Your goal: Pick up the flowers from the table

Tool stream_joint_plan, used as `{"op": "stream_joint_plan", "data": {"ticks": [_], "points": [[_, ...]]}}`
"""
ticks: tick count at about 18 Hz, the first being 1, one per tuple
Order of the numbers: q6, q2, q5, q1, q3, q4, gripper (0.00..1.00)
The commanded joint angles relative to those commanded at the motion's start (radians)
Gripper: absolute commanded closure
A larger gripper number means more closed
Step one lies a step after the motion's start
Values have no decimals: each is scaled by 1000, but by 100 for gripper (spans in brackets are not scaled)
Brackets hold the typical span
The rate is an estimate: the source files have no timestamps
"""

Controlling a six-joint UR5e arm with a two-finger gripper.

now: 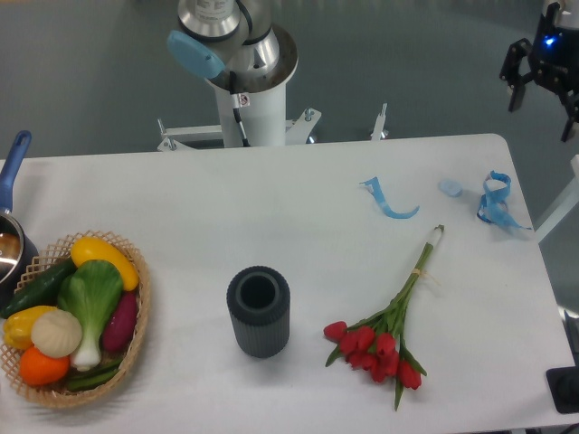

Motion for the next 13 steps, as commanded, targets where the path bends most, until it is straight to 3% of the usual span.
{"op": "stream_joint_plan", "data": {"ticks": [4,9,13], "points": [[-12,6,11,-14,-6,3,0],[-75,18,5,-17,-78,17,0],[-286,15,9,-81,-150,98,0]]}}
